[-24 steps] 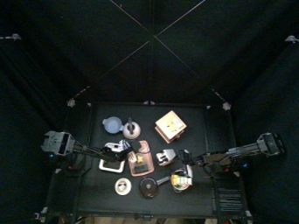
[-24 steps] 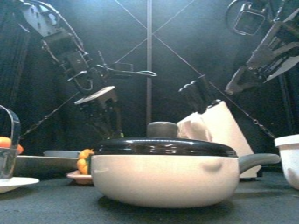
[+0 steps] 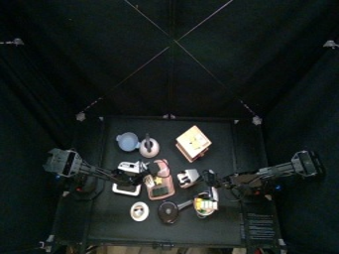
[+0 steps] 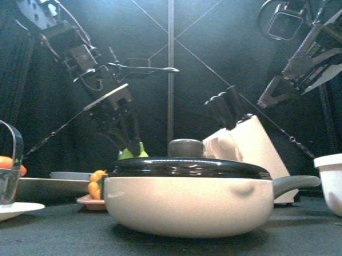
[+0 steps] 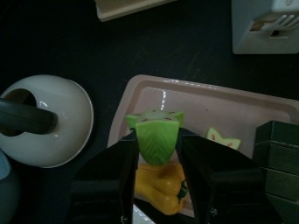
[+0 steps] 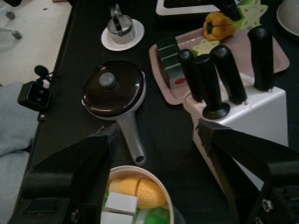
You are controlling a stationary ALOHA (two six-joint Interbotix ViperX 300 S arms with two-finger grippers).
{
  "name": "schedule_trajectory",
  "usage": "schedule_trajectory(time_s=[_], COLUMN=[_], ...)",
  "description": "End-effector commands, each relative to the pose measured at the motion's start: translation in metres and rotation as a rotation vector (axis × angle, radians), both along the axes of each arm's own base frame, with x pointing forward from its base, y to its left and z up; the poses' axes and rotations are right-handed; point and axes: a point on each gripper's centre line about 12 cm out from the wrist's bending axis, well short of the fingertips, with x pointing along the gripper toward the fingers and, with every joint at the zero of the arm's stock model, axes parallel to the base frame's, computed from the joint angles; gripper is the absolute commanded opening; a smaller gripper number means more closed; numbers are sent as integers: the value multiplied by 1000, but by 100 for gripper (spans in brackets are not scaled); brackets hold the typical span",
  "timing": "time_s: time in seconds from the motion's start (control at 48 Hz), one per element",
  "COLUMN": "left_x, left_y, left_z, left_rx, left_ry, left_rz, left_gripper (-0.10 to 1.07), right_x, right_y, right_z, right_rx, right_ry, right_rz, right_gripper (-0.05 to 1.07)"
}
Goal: Place starfruit top on stove
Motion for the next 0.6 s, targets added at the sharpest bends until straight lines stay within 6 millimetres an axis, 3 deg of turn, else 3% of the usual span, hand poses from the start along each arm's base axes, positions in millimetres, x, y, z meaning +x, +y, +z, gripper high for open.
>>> schedule_trajectory(time_s=[0.0, 0.312, 0.583], left_x=[4, -5, -43], left_y=[-2, -22, -45], left_z=[14, 29, 28], left_rx=[0, -2, -54], left_ry=[-44, -77, -54], left_rz=[-9, -71, -96], left_gripper=[62, 62, 62], right_x=[2, 1, 2], right_y=[1, 1, 1], right_z=[6, 6, 6], right_rx=[7, 8, 8], right_ry=[-20, -20, -20], right_rz=[1, 2, 1], right_gripper=[100, 100, 100])
